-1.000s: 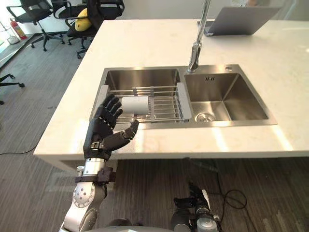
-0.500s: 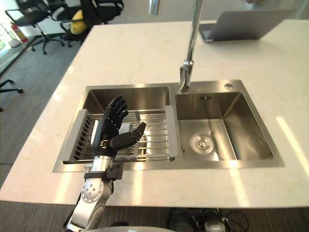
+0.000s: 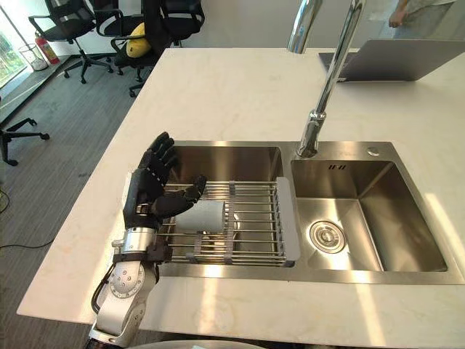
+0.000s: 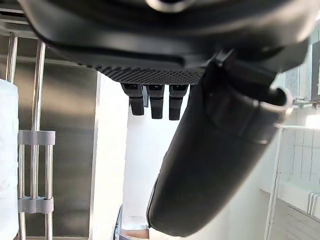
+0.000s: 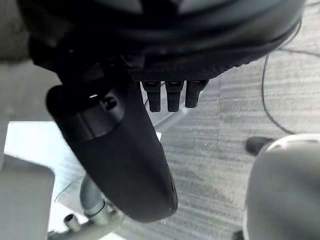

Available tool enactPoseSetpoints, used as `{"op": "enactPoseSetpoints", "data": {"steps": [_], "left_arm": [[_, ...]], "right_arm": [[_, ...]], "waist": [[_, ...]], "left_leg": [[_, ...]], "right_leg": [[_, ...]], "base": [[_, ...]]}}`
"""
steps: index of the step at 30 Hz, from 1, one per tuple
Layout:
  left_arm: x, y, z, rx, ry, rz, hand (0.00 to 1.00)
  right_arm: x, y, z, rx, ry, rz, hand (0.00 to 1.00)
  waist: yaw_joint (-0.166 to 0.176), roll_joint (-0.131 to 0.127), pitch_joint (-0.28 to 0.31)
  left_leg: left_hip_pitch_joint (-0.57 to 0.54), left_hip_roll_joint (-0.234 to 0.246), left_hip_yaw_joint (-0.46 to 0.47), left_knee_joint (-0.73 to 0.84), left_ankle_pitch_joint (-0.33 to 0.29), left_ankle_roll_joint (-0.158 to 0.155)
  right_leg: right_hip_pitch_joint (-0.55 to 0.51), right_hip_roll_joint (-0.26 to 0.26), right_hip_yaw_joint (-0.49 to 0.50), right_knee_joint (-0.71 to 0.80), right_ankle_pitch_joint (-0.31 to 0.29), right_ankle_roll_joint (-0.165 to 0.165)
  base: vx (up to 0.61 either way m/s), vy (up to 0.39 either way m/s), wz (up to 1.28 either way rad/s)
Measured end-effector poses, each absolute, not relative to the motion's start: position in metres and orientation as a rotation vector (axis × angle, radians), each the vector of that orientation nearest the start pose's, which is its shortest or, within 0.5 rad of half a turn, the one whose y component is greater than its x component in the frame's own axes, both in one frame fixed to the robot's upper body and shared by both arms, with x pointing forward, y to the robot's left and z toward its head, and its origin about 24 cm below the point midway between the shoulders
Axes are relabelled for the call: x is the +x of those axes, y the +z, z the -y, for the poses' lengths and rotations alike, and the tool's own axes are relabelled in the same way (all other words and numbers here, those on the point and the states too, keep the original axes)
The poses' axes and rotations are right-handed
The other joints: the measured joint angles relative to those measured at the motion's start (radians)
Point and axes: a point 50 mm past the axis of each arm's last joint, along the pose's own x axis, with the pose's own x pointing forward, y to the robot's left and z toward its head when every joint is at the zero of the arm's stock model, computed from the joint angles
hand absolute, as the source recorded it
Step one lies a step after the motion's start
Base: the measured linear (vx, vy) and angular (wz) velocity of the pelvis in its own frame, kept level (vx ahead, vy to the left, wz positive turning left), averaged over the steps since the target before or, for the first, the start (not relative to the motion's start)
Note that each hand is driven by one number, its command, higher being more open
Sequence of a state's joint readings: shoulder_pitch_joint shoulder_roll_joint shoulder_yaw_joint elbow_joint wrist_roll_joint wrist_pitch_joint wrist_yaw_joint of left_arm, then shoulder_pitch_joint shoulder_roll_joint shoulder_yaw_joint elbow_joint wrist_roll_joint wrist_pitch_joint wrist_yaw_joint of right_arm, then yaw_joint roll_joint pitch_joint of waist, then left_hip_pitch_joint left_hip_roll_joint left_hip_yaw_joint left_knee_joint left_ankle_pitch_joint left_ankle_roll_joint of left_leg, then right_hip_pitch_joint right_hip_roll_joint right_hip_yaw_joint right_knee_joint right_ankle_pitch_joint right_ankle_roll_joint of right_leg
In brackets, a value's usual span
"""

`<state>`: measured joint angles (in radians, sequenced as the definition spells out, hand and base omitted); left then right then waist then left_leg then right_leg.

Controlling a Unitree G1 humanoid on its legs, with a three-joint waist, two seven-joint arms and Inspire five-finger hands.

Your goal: Walk over to the sink, pick up the cup, carry it to the dishwasher, place the cup inside the dishwasher, then close the dishwasher door

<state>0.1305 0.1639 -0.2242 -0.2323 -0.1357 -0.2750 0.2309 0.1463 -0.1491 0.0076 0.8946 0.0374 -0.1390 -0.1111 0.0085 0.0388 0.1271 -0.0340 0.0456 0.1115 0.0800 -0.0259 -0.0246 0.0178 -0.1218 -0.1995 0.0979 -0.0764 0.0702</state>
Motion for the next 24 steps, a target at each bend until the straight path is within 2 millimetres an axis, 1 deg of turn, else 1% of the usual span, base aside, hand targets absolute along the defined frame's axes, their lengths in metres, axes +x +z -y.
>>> {"op": "enactPoseSetpoints", "data": {"steps": [3, 7, 9, 13, 17, 20, 24], "left_arm": [[0.218, 0.086, -0.141, -0.003, -0.027, 0.339, 0.9], [0.218, 0.084, -0.144, 0.114, -0.088, 0.338, 0.9], [0.218, 0.084, -0.146, 0.142, -0.101, 0.338, 0.9], [0.217, 0.084, -0.15, 0.236, -0.129, 0.341, 0.9], [0.217, 0.083, -0.157, 0.344, -0.151, 0.34, 0.9], [0.218, 0.084, -0.164, 0.402, -0.145, 0.341, 0.9], [0.221, 0.08, -0.181, 0.498, -0.136, 0.304, 0.9]], "right_arm": [[0.112, -0.142, 0.212, -0.143, -0.2, -0.889, 0.9], [0.113, -0.142, 0.212, -0.137, -0.197, -0.888, 0.9], [0.113, -0.142, 0.211, -0.135, -0.191, -0.888, 0.9], [0.112, -0.142, 0.212, -0.132, -0.168, -0.896, 0.9], [0.112, -0.143, 0.209, -0.138, -0.135, -0.899, 0.9], [0.111, -0.143, 0.207, -0.145, -0.104, -0.903, 0.9], [0.108, -0.144, 0.207, -0.144, -0.103, -0.911, 0.9]], "waist": [[-0.003, 0.003, -0.005], [-0.021, 0.01, -0.01], [-0.025, 0.011, -0.011], [-0.023, 0.009, -0.014], [-0.022, 0.001, -0.021], [-0.022, -0.013, -0.029], [-0.022, -0.023, -0.034]], "left_leg": [[0.01, -0.005, 0.006, -0.043, 0.019, -0.002], [0.027, -0.006, 0.012, -0.069, 0.025, -0.001], [0.037, -0.008, 0.013, -0.079, 0.029, 0.0], [0.052, -0.01, 0.011, -0.097, 0.041, 0.002], [0.074, -0.01, 0.007, -0.138, 0.067, 0.002], [0.08, -0.01, 0.005, -0.157, 0.081, 0.001], [0.087, -0.014, -0.004, -0.167, 0.088, 0.003]], "right_leg": [[-0.002, 0.006, 0.003, -0.022, 0.013, 0.001], [0.02, 0.012, 0.008, -0.059, 0.031, 0.0], [0.03, 0.012, 0.008, -0.07, 0.036, 0.0], [0.046, 0.012, 0.005, -0.087, 0.047, -0.002], [0.049, 0.015, 0.001, -0.092, 0.053, -0.002], [0.054, 0.017, -0.001, -0.108, 0.064, -0.001], [0.063, 0.016, -0.007, -0.118, 0.067, 0.001]], "base": [[0.05, 0.0, -0.06], [0.05, -0.001, -0.06], [0.0, 0.0, 0.0], [-0.02, 0.004, 0.02], [-0.06, -0.002, 0.02], [-0.06, -0.006, 0.01], [-0.03, 0.0, 0.05]]}}
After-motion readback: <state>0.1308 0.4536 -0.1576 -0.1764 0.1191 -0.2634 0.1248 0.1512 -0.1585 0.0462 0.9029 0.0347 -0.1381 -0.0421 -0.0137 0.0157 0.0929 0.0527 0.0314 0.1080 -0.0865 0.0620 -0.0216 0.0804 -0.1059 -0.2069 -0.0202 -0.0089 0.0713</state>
